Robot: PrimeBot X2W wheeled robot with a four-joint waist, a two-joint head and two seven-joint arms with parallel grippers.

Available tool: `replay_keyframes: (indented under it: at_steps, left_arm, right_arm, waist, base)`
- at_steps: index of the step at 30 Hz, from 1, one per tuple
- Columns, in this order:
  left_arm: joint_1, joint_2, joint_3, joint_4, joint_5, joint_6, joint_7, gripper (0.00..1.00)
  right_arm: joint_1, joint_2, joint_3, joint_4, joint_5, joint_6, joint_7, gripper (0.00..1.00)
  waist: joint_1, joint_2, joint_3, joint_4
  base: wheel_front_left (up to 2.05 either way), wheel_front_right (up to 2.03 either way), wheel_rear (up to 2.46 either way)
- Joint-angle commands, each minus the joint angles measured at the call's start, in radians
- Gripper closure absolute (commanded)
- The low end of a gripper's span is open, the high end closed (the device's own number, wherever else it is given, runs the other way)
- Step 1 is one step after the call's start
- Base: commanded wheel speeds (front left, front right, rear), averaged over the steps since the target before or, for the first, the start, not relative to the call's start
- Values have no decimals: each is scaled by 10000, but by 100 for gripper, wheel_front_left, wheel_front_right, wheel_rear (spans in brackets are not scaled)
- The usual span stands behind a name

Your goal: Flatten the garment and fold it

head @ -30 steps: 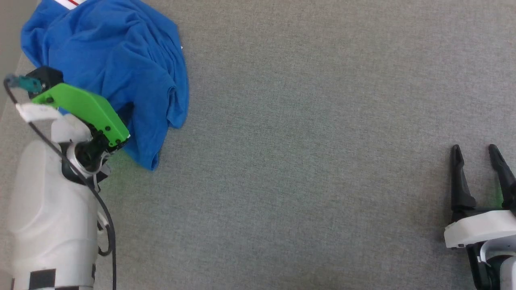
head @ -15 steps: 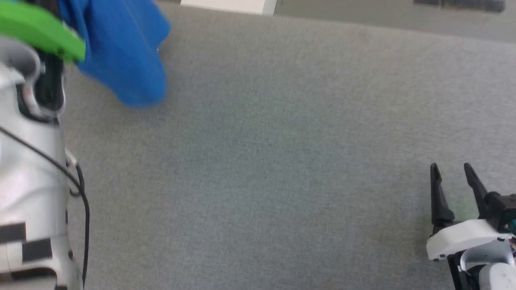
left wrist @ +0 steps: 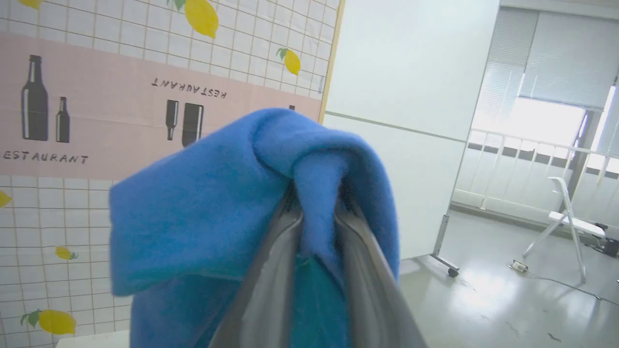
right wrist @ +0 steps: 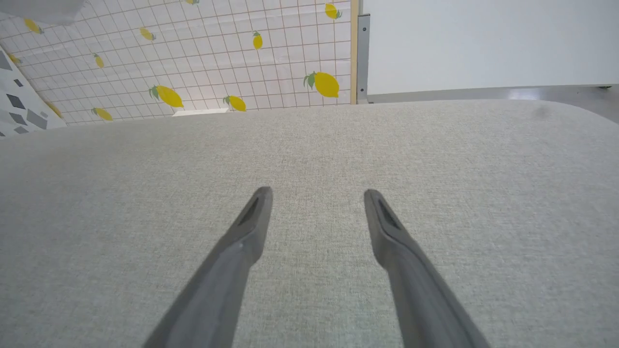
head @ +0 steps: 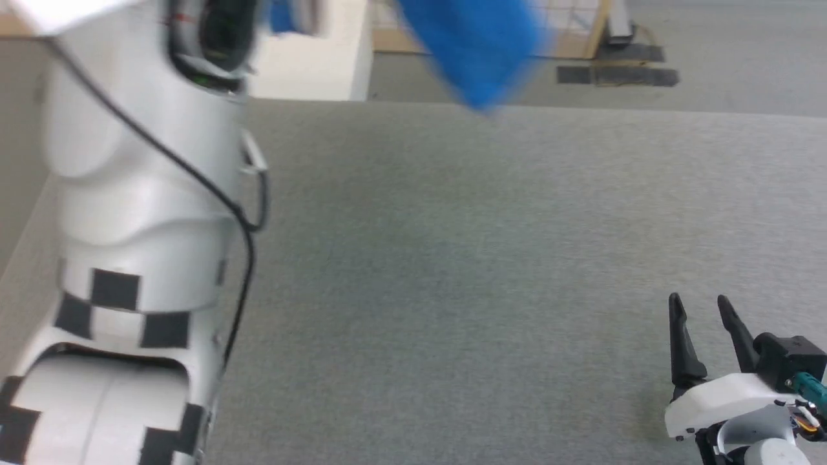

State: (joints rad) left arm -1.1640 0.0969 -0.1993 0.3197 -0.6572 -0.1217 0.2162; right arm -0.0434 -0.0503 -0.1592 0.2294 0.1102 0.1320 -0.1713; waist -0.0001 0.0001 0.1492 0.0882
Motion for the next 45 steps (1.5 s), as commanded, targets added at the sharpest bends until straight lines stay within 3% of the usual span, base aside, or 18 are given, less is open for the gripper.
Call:
replay_keyframes:
  at_steps: [1, 5, 10, 17, 22, 26, 27, 28, 32, 36, 41, 45]
  left_arm:
    - [161, -60, -314, 55, -109, -53, 103, 100]
    - [1205, -248, -1674, 245, -451, -82, 315, 100]
    - [2943, -207, -4035, 603, -864, -87, 965, 100]
    - [5147, 375, -6949, 1153, -2011, -88, 3282, 100]
    - [6459, 771, -7889, 1514, -2819, -89, 5051, 100]
    - [6998, 1099, -7794, 1235, -3481, 245, 5874, 100]
    - [7003, 1193, -7576, 1038, -3566, 416, 5747, 66]
    - [6998, 1265, -7356, 859, -3632, 542, 5561, 0]
    - [7052, 1395, -5981, 14, -4250, 1044, 4410, 0]
    - [7161, 1575, -4267, -764, -4513, 1399, 2332, 0]
    - [7664, 1993, -2636, -1135, -3566, 1785, -1156, 0]
    - [8423, 2269, -2154, -1183, -2413, 2269, -3434, 0]
  right_arm:
    - [-38, 0, 24, 114, 80, -13, -120, 0]
    - [-11, 0, -80, 394, 252, -13, -207, 0]
    - [49, 0, -273, 643, 217, -13, -268, 0]
    - [153, 0, -375, 841, 204, -13, -326, 0]
    - [217, 1, -438, 1028, 247, -13, -372, 0]
    - [324, 1, -494, 1106, 269, -13, -408, 0]
    - [344, 1, -510, 1114, 266, -13, -413, 0]
    - [350, 1, -506, 1125, 258, -13, -416, 0]
    - [344, 1, -480, 1134, 263, -13, -424, 0]
    - [294, 1, -410, 1119, 360, -13, -430, 0]
    - [242, 1, -357, 919, 444, -13, -366, 0]
    - [236, 1, -398, 621, 477, -13, -167, 0]
  waist:
    - [1, -1, -585, -691]
    - [1, -1, -687, -973]
    - [1, -1, -734, -1278]
    - [1, -1, -744, -1471]
    - [1, -1, -887, -1419]
    - [1, -1, -998, -1174]
    - [1, -1, -1028, -1084]
    - [1, -1, -1058, -1029]
    - [1, -1, -1146, -830]
    - [1, -1, -1234, -732]
    - [1, -1, -1301, -741]
    - [1, -1, -1278, -751]
  base:
    - [0, 0, 0]
    - [0, 0, 0]
    - [0, 0, 0]
    - [0, 0, 0]
    - [0, 0, 0]
    - [0, 0, 0]
    - [0, 0, 0]
    - [0, 0, 0]
    - [0, 0, 0]
    - [0, 0, 0]
    - [0, 0, 0]
    - [0, 0, 0]
